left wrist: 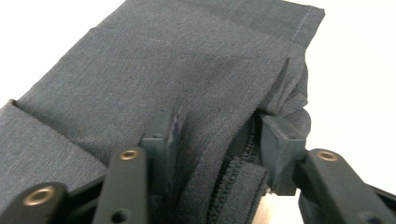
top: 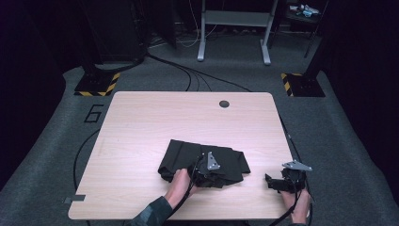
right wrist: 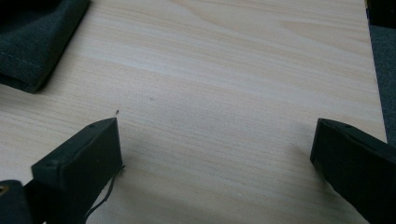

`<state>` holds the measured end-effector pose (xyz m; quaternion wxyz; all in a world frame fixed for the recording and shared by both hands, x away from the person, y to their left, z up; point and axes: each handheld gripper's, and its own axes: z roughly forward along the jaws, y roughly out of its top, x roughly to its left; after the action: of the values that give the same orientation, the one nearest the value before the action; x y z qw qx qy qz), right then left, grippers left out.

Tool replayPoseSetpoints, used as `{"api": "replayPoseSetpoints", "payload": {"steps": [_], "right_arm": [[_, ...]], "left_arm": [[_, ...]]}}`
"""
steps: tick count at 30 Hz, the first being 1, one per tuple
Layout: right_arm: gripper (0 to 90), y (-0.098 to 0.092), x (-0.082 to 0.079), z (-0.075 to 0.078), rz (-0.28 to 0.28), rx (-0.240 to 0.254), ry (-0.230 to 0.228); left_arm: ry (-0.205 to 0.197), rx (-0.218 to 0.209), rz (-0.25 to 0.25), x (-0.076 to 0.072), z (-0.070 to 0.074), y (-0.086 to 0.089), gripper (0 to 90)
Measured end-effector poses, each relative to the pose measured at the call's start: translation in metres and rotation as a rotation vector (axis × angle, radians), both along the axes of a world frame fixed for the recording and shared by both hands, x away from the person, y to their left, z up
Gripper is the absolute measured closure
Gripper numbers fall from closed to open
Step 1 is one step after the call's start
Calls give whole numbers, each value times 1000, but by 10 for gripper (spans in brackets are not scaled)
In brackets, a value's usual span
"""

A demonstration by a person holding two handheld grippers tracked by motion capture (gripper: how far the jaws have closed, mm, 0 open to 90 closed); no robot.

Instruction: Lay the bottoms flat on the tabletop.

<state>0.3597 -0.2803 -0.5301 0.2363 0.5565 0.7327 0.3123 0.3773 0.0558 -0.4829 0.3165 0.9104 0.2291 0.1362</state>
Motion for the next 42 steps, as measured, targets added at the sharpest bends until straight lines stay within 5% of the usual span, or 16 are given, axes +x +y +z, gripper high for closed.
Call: {"api": "replayPoseSetpoints", "payload": {"steps": [12,27,42], "right_arm": [[15,0,0,0,-2,2,3],[15,0,0,0,-2,2,3],[15,0,0,0,2,-1,-1]], "left_arm": [[-12,-41,-27,0,6,5,731],[-52,-136,12,5,30,21,741],[-101,-180,53,8,52,38,743]]}}
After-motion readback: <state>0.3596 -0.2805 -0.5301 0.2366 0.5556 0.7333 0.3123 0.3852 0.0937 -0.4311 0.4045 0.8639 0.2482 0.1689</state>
